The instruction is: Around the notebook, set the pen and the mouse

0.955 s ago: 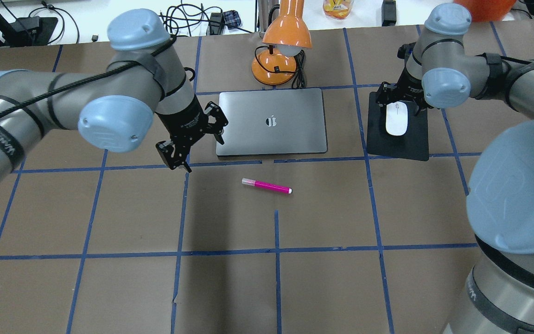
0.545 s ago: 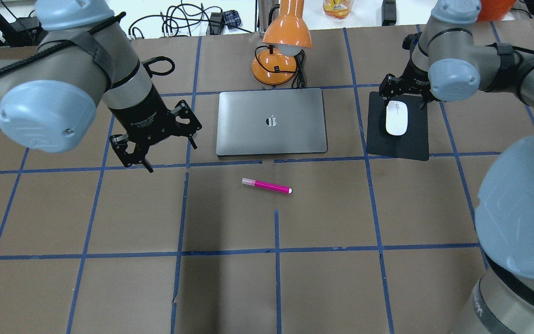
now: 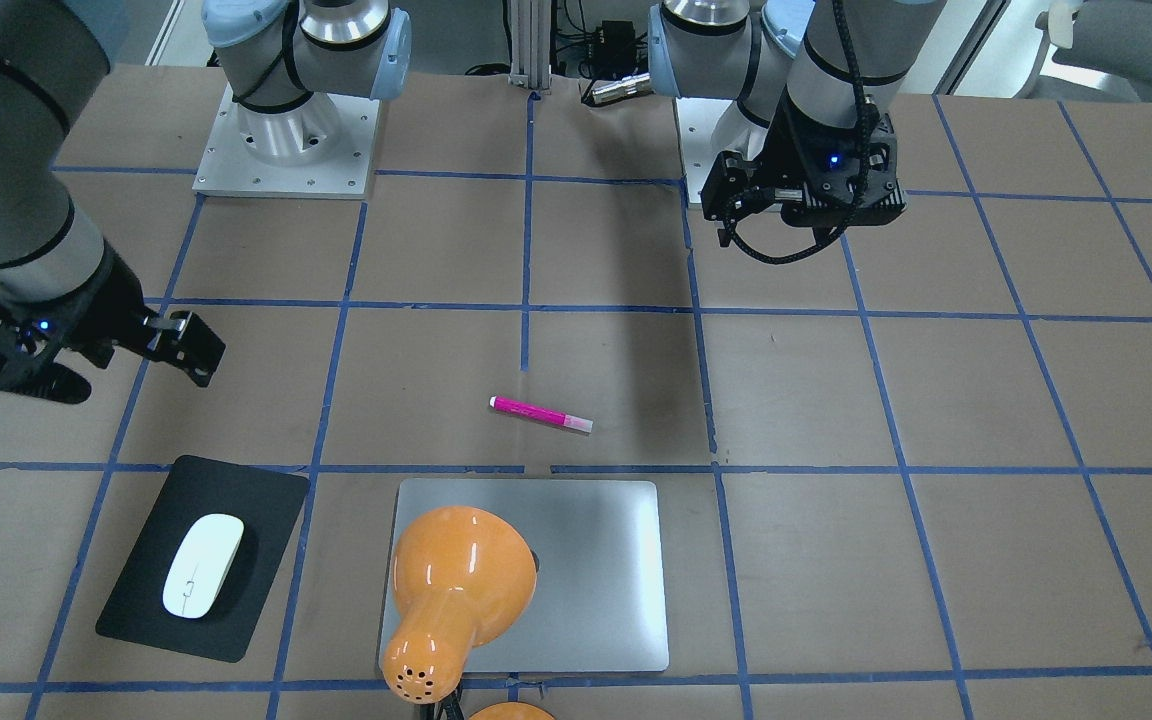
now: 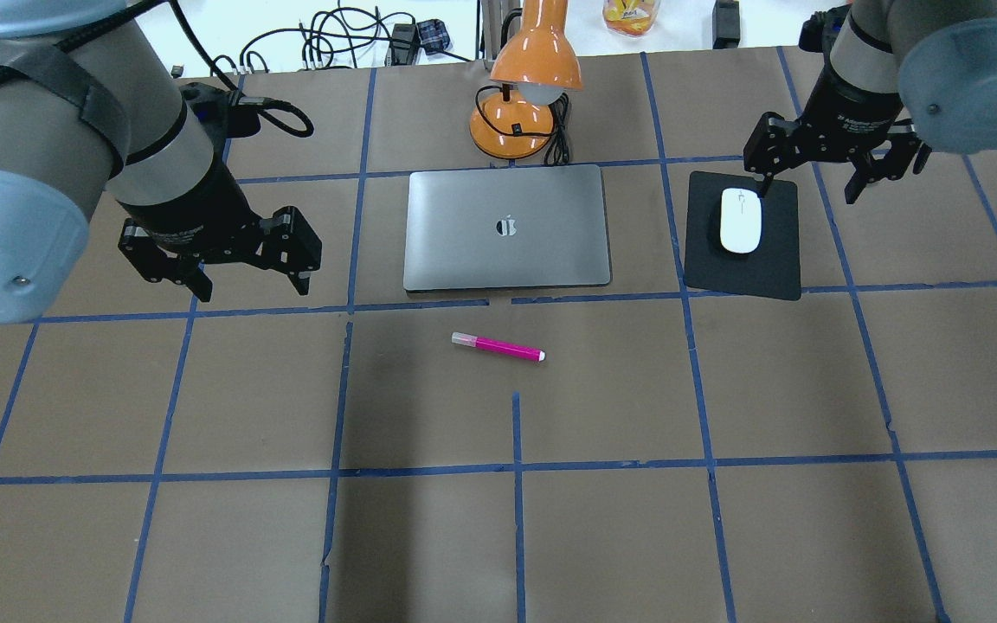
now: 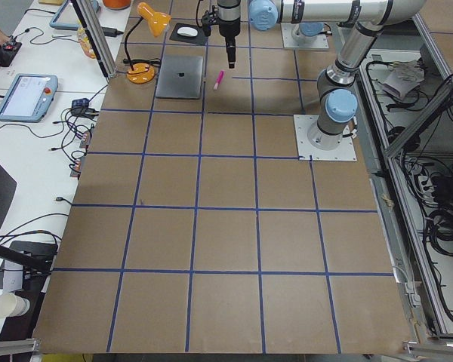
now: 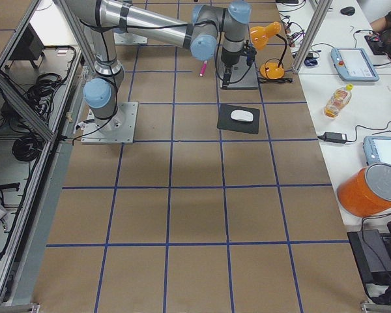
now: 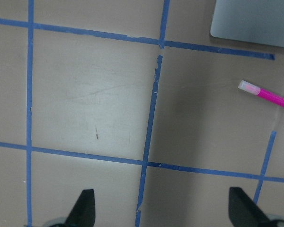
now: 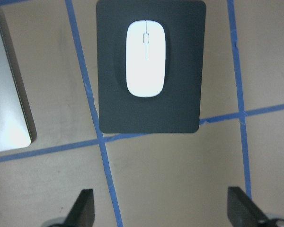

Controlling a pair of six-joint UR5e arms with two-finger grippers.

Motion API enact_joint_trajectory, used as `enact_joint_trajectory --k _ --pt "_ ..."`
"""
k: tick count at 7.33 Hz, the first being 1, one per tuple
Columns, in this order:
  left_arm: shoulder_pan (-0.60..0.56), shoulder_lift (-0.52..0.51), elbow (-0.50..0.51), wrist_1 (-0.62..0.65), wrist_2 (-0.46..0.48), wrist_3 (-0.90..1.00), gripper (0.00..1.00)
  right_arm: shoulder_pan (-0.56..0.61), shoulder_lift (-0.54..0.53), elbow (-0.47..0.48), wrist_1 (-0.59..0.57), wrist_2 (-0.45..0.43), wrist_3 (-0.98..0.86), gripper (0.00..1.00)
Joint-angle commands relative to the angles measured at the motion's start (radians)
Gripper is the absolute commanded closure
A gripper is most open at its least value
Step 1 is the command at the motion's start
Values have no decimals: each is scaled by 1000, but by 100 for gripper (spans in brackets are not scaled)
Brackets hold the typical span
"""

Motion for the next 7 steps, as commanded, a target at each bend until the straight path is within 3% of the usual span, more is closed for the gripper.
enact_joint_trajectory --k 1,2,3,7 --pt "4 -32 61 47 2 28 0 64 -94 60 18 -14 74 0" --pt "4 -64 112 33 1 25 0 93 -119 69 26 -8 94 0" --pt "4 -81 129 33 -7 25 0 91 -143 55 33 56 93 0" --pt "4 -99 157 33 -1 25 0 88 -224 63 121 78 79 0"
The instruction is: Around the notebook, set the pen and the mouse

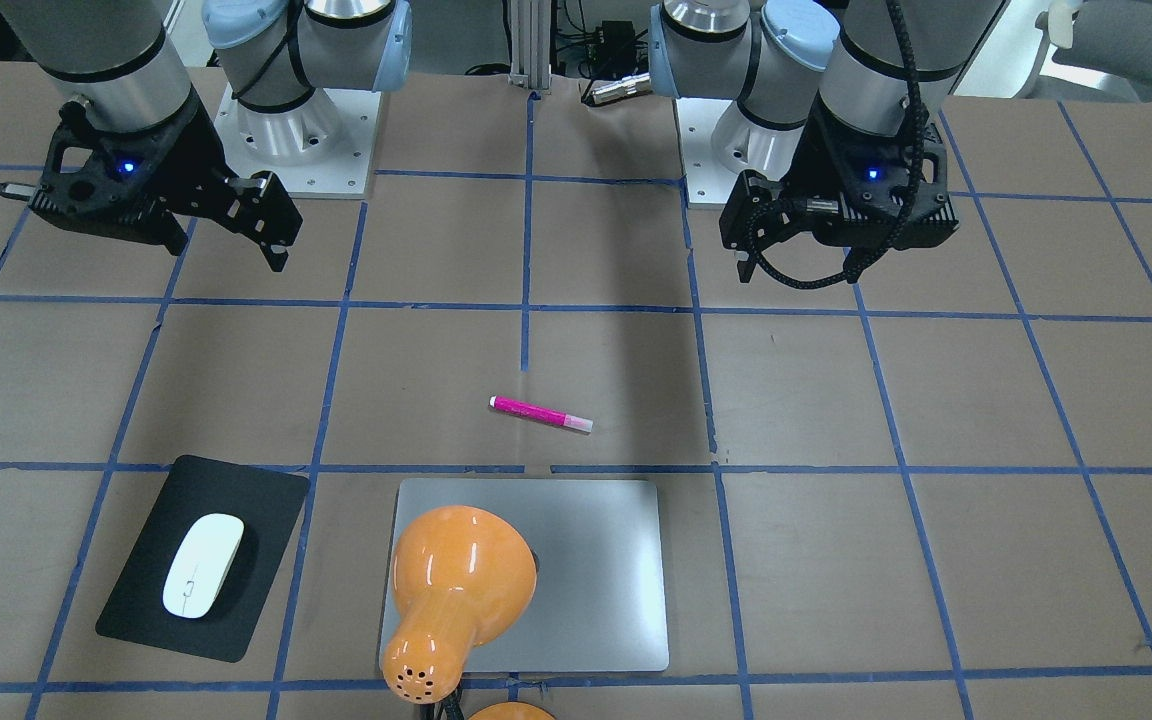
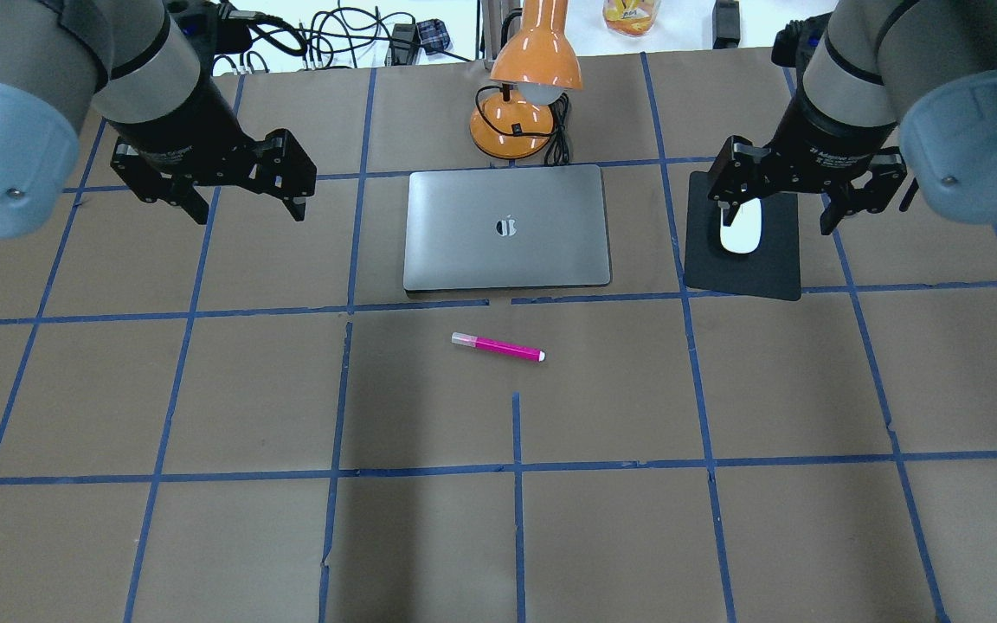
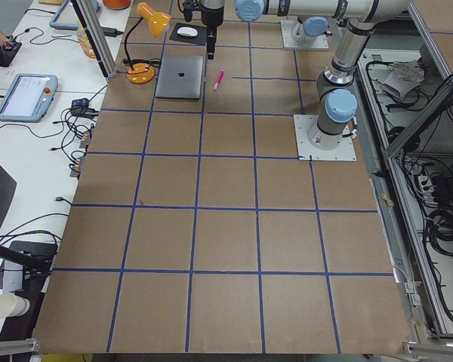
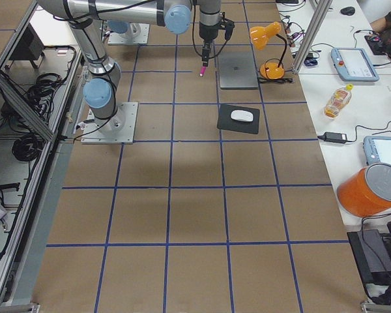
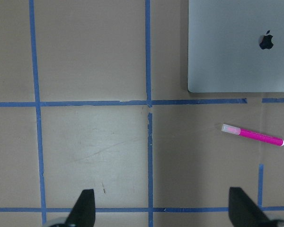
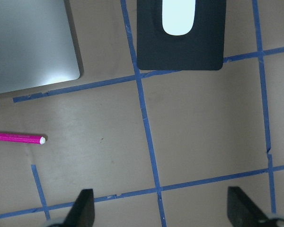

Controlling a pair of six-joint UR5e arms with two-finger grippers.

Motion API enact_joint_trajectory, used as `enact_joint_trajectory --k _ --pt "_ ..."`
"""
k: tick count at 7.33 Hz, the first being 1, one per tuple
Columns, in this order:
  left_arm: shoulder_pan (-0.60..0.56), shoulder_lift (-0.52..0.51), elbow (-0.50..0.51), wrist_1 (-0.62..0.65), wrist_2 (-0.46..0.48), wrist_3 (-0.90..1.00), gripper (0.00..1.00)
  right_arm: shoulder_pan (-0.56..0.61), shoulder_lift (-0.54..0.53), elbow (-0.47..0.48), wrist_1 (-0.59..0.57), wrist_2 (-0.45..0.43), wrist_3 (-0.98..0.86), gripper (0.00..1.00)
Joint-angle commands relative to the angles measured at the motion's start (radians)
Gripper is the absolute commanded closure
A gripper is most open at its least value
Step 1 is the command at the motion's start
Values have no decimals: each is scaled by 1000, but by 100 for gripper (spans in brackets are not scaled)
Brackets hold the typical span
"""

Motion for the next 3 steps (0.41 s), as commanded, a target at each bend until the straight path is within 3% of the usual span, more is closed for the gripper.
enact_joint_trajectory --k 1,3 --pt "-2 -5 4 -2 1 0 0 1 -38 3 21 12 -11 0" --pt "-3 -3 2 -2 6 0 0 3 -44 6 24 7 -11 0"
